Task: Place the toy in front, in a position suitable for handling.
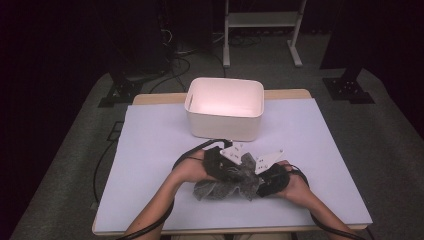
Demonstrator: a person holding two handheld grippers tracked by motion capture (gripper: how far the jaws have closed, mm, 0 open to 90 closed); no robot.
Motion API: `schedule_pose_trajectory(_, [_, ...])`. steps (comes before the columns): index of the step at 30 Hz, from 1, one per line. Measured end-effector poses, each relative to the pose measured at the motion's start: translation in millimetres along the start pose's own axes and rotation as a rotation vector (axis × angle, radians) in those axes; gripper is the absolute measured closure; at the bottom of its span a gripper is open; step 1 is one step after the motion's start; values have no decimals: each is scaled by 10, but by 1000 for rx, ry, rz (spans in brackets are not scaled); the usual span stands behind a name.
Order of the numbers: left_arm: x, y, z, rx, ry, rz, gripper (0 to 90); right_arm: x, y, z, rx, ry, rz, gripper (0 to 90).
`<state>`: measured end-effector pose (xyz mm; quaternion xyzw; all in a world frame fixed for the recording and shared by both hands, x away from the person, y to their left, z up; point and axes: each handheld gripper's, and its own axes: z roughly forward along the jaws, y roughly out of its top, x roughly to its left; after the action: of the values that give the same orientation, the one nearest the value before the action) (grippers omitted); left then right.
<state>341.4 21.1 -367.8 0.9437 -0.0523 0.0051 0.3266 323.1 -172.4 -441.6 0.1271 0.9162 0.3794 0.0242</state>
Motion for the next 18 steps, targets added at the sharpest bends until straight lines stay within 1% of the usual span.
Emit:
schedule_pose_trajectory(1, [9,34,31,3,-6,2,731,-1,-1,0,-1,-1,0,559])
schedule_pose_trajectory(3, [27,52,61,8,-13,3,731,-2,-2,1,-2,1,1,559])
schedule_pose_trajectory(6, [41,27,51,2,-15,-6,731,-3,-4,1,-3,1,1,559])
schedule_pose_trajectory(11, [43,-90,-35,0,-1,-16,730,-1,-5,1,-4,-1,-1,559])
schedule_pose_trajectory(14, [36,-185,-105,-3,10,-41,730,0,-4,0,-2,-1,-2,559])
schedule_pose_trajectory(16, [27,-263,-159,-11,21,-59,729,-2,-5,0,-3,1,0,559])
schedule_pose_trajectory(18, [21,-341,-213,-25,23,-76,727,-3,-6,0,-3,2,0,559])
